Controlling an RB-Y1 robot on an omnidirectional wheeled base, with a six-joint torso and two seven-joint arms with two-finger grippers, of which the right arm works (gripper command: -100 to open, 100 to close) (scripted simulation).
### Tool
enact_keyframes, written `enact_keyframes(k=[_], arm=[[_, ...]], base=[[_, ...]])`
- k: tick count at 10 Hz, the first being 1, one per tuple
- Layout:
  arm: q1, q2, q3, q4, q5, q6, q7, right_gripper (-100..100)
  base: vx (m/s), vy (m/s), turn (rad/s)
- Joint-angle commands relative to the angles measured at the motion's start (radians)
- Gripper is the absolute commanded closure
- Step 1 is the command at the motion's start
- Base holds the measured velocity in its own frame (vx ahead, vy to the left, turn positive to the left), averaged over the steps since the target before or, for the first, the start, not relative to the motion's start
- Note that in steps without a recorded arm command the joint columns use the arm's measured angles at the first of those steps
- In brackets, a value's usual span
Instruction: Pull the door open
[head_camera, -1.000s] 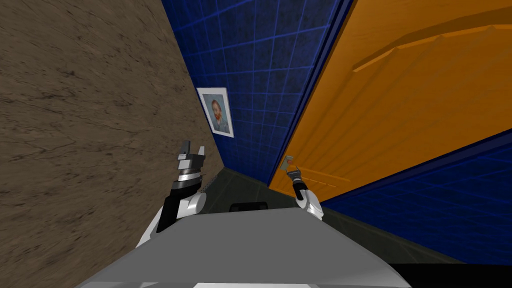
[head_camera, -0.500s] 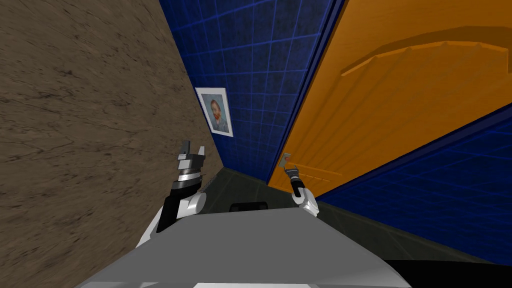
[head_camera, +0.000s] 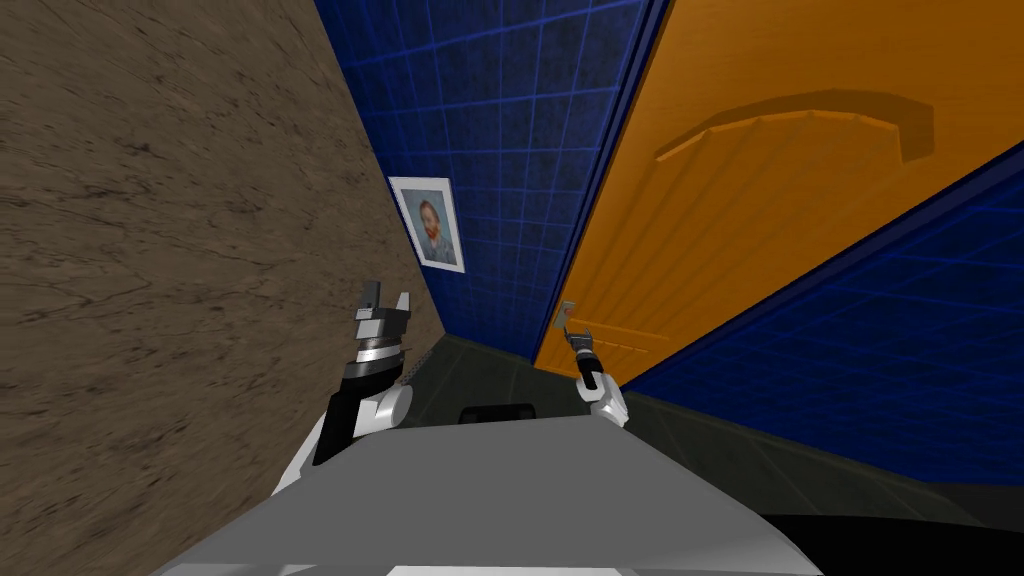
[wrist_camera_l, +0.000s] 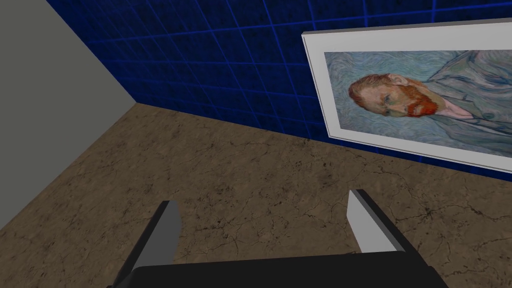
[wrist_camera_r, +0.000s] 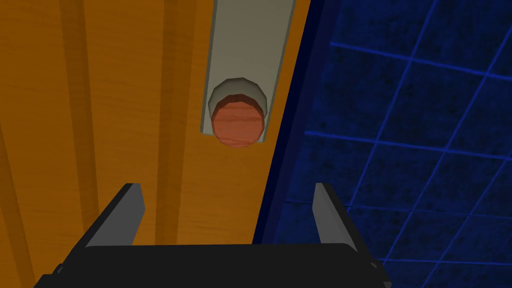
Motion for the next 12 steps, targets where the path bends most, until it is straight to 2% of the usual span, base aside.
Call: enact_keyframes(k=[1,3,4,5,7,8,10,11,12], arm=[[-0.011,0.012,-0.001,0.005,-0.038,-0.01,-0.027,-100],[-0.021,0.024,-0.002,0.01,-0.069,-0.018,-0.048,-100],[-0.02,0.021,-0.002,0.009,-0.059,-0.014,-0.04,-100],[-0.023,-0.012,-0.006,0.012,-0.062,-0.015,-0.042,-100],[-0.026,-0.037,-0.012,0.015,-0.064,-0.014,-0.042,-100],[-0.027,-0.042,-0.015,0.016,-0.065,-0.013,-0.042,-100],[-0.031,-0.036,-0.022,0.019,-0.067,-0.012,-0.042,-100],[-0.032,-0.026,-0.025,0.021,-0.068,-0.012,-0.042,-100],[-0.034,-0.007,-0.028,0.022,-0.069,-0.011,-0.042,-100]], base=[[-0.054,0.024,-0.077],[-0.045,0.016,-0.042],[-0.017,0.007,-0.007],[0.092,-0.014,0.027],[0.174,-0.029,0.035],[0.216,-0.05,0.035],[0.182,-0.066,0.034],[0.198,-0.064,0.028],[0.182,-0.038,0.032]])
